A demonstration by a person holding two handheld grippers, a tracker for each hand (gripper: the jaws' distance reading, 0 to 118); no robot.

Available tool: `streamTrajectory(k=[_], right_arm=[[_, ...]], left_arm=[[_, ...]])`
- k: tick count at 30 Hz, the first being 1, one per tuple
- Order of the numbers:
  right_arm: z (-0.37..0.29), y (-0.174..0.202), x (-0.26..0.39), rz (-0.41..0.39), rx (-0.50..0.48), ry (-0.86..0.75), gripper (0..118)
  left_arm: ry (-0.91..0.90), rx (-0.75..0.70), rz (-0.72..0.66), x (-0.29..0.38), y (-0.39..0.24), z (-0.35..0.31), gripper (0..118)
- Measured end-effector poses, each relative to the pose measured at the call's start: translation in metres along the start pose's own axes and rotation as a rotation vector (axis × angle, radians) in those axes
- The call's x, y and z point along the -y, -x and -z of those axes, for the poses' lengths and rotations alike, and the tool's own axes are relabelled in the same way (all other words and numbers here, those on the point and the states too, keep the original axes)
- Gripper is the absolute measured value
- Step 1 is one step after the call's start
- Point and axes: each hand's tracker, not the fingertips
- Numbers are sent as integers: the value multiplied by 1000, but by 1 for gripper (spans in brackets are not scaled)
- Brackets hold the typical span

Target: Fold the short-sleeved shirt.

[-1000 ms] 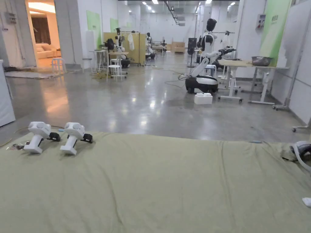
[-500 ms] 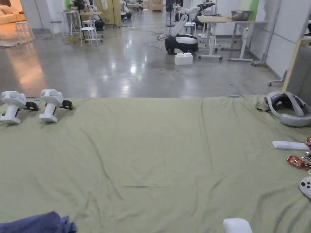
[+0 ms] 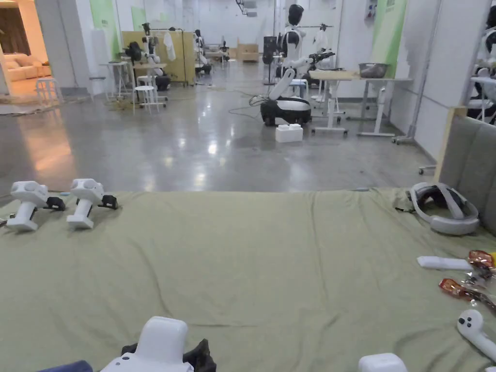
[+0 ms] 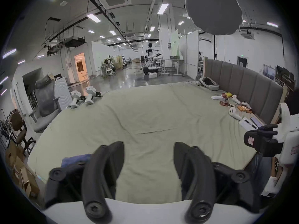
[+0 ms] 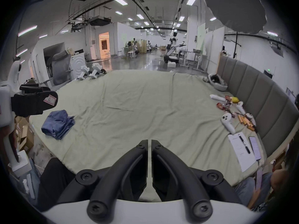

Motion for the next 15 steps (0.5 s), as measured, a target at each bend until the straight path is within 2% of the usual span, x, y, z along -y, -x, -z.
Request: streamTrajectory(k=[1, 2, 4, 5, 6, 7, 9, 15], right_arm=[[-2, -4, 2, 10, 9, -10, 6], [-5, -8, 3, 25, 16, -23, 6], [-10, -13, 7, 105, 59, -76, 6], [-15, -16, 9, 142, 46, -112, 6], [-19, -19, 11, 137, -7, -141, 6], [-23, -20, 11, 132, -15, -159, 6], [-28, -19, 10, 109, 57, -211, 6], [-29, -19, 0, 145, 6, -231, 6]], left_arm=[[-7, -15, 16, 1, -2, -4, 16], [-10, -31, 27, 4, -6, -10, 8], [-27, -113, 10, 12, 0, -23, 1], [-18, -95, -41, 14, 8, -30, 1], [-31, -68, -65, 15, 13, -37, 1], [-49, -76, -58, 18, 18, -43, 1], [-96, -159, -46, 19, 26, -54, 1], [-158, -124, -125, 7, 47, -65, 1]])
